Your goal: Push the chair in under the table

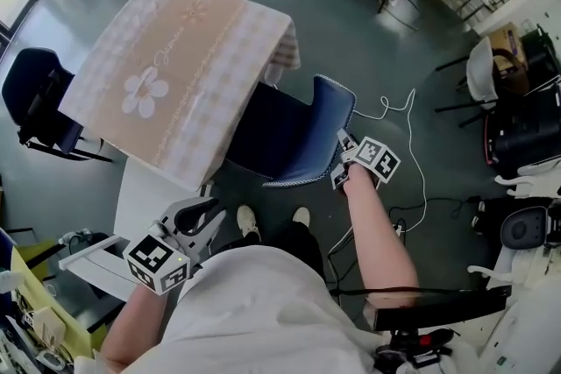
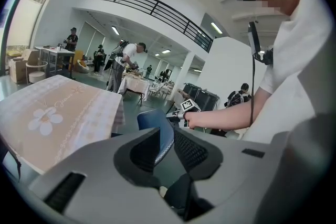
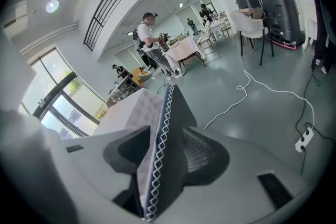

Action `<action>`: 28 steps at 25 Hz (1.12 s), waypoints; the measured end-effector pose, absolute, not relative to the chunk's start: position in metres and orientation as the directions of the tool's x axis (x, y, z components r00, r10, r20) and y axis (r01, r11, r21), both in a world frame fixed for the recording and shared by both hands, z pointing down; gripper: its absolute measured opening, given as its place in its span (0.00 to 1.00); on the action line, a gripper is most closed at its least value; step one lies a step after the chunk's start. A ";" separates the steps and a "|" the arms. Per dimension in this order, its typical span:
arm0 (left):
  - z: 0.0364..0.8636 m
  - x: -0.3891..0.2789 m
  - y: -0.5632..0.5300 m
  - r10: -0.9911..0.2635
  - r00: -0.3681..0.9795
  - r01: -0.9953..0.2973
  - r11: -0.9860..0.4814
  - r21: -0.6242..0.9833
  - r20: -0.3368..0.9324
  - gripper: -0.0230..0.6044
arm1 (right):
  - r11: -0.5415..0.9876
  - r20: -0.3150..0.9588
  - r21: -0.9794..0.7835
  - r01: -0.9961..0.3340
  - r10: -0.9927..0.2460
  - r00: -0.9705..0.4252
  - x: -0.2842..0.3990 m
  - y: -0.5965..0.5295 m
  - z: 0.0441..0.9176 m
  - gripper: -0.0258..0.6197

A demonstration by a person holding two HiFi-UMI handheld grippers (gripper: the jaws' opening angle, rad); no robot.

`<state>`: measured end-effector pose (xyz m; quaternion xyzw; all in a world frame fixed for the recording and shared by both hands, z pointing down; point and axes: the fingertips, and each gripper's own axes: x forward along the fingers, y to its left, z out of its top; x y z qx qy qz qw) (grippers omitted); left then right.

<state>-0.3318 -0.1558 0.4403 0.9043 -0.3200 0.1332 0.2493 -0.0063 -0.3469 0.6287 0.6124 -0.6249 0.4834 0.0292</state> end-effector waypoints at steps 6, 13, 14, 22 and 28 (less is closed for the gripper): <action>0.444 -0.305 -0.154 -0.474 0.791 -0.604 -0.704 0.373 0.386 0.17 | -0.054 0.601 -0.445 -0.894 -0.757 -0.254 0.004 -0.301 0.580 0.32; 0.434 -0.235 -0.134 -0.447 0.817 -0.567 -0.736 0.370 0.364 0.07 | 0.316 0.590 -0.274 -0.908 -0.691 -0.418 -0.002 -0.206 0.533 0.06; 0.435 -0.224 -0.131 -0.442 0.817 -0.566 -0.737 0.369 0.370 0.05 | 0.365 0.588 -0.256 -0.895 -0.676 -0.444 -0.004 -0.191 0.528 0.06; 0.427 -0.116 -0.058 -0.416 0.817 -0.552 -0.763 0.336 0.399 0.05 | 0.597 0.526 -0.171 -0.784 -0.617 -0.585 0.024 -0.081 0.482 0.06; 0.436 -0.074 0.011 -0.413 0.791 -0.572 -0.761 0.306 0.451 0.05 | 0.703 0.465 -0.155 -0.694 -0.568 -0.679 0.030 -0.020 0.468 0.06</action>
